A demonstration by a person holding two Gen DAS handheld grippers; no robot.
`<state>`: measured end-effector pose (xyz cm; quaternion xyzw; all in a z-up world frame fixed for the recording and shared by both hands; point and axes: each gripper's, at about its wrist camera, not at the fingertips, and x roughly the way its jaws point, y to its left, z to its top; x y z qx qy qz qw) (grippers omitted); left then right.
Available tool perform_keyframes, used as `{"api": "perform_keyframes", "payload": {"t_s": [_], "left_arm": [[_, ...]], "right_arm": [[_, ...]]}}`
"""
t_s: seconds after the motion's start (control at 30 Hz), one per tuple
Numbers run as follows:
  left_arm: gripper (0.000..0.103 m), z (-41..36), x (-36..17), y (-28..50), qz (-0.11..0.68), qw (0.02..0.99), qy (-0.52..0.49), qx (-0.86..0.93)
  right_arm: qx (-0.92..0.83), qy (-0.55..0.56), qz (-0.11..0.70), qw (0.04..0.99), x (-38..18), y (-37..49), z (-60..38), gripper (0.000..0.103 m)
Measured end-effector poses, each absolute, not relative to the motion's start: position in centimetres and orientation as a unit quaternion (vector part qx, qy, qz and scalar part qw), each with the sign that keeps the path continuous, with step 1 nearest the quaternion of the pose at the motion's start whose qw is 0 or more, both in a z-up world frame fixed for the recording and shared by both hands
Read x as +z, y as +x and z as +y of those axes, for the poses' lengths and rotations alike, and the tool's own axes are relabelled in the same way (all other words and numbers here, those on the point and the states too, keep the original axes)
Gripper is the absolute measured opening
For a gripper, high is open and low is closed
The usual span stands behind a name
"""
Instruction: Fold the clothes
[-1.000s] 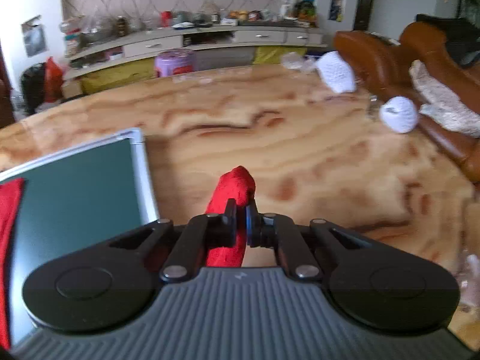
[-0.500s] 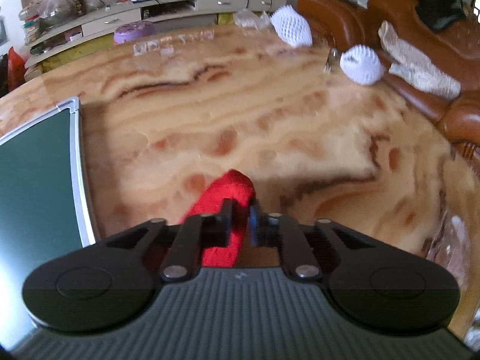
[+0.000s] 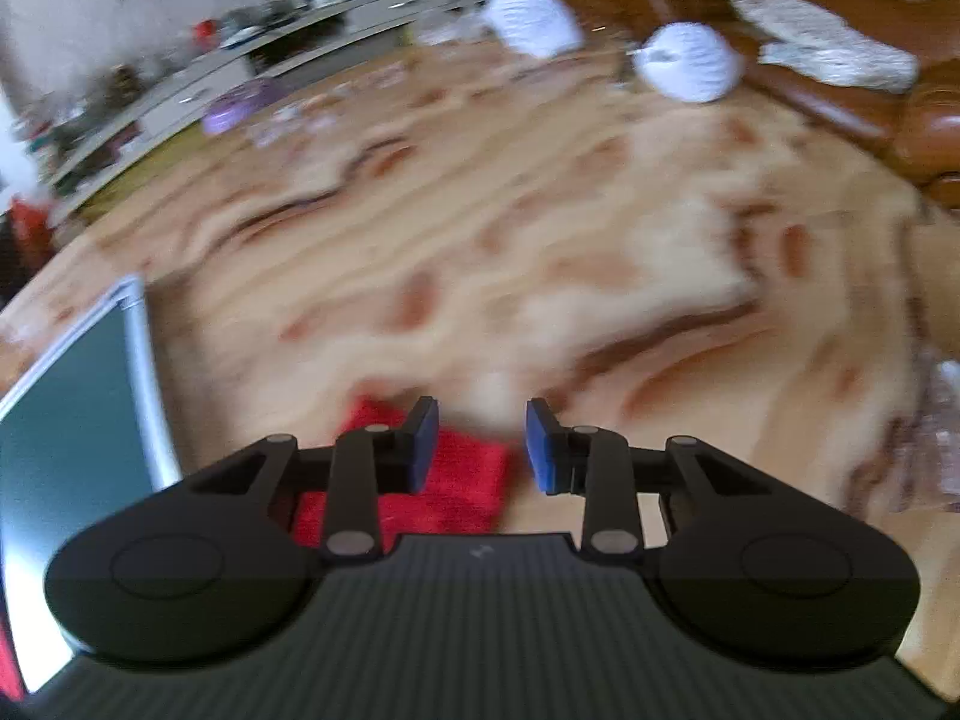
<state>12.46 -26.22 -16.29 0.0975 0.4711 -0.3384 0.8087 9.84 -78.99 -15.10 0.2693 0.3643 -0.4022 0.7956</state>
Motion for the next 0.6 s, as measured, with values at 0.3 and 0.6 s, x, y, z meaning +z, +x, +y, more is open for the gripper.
{"api": "perform_keyframes", "payload": {"t_s": [0.3,0.6], "left_arm": [[0.049,-25.8,-16.2,12.4,0.474,0.807,0.091,-0.339],[0.049,-24.4,-16.2,13.1,0.479,0.807,0.068,-0.337]], "right_arm": [[-0.333,0.237,0.423,0.809,-15.8,14.3,-72.8,0.038],[-0.163,0.212,0.443,0.855,-13.9,13.9,-63.9,0.038]]}}
